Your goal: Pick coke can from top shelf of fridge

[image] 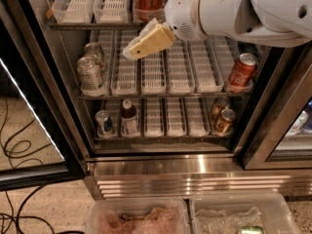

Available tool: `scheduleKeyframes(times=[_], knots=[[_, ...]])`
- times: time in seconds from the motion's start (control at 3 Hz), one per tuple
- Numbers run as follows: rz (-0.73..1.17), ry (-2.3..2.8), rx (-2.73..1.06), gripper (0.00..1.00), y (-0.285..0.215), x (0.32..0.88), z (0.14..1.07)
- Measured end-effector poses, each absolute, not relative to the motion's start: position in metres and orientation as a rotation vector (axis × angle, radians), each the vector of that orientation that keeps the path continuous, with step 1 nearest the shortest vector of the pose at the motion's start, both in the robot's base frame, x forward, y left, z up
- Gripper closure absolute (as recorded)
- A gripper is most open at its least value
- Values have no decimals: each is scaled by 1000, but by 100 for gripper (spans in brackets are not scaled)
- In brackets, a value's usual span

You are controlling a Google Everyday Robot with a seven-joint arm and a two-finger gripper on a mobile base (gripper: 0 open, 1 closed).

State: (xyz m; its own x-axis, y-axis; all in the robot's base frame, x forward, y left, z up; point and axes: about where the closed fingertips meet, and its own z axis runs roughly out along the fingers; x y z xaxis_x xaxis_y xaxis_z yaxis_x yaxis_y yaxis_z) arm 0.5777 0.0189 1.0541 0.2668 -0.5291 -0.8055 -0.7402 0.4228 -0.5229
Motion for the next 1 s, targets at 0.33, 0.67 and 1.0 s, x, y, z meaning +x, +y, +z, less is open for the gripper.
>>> scheduleKeyframes(times=[0.33, 0.67, 1.0], knots=[[179, 1386, -1223, 0, 17, 582, 1060], [142, 1396, -1161, 0, 12, 595, 1063], [142, 1395, -1162, 0, 12, 595, 1063]])
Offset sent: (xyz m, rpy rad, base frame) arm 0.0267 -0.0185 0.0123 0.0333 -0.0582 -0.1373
